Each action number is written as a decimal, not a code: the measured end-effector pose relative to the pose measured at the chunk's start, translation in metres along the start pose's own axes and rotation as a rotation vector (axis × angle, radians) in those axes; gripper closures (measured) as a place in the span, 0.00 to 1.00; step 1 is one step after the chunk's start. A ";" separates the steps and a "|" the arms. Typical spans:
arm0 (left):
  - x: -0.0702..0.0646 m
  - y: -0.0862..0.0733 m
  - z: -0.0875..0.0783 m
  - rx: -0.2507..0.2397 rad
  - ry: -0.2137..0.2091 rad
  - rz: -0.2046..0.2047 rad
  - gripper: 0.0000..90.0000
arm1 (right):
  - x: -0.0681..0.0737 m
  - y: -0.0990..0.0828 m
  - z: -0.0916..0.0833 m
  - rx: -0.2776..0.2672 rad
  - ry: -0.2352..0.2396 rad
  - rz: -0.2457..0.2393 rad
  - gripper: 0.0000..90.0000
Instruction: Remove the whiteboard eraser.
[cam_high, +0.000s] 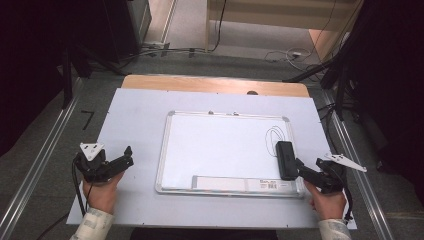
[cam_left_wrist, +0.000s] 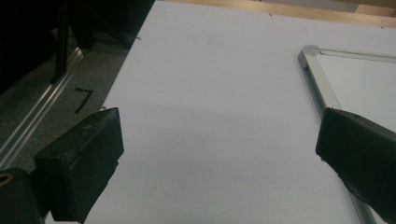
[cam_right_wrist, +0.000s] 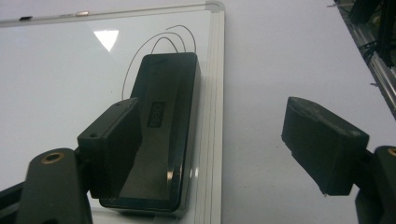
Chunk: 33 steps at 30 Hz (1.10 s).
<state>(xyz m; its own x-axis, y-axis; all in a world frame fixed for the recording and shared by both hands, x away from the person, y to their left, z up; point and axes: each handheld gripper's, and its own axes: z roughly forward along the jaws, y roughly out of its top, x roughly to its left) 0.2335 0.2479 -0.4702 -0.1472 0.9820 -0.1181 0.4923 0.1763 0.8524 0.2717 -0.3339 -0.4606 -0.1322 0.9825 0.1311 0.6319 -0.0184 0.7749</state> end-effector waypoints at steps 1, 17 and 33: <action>0.000 0.001 0.001 0.000 -0.002 0.000 0.02 | 0.001 0.000 0.001 0.004 0.000 -0.001 0.21; -0.009 0.000 0.006 0.006 -0.009 0.039 0.02 | 0.015 0.006 0.012 0.034 0.002 -0.019 0.21; -0.009 -0.001 0.009 0.017 -0.005 0.044 0.02 | 0.033 0.012 0.041 0.092 -0.028 -0.067 0.22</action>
<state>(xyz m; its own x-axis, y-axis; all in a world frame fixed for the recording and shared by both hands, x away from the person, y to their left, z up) 0.2421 0.2396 -0.4747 -0.1205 0.9892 -0.0836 0.5126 0.1341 0.8481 0.3066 -0.2943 -0.4722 -0.1562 0.9857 0.0628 0.6902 0.0635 0.7208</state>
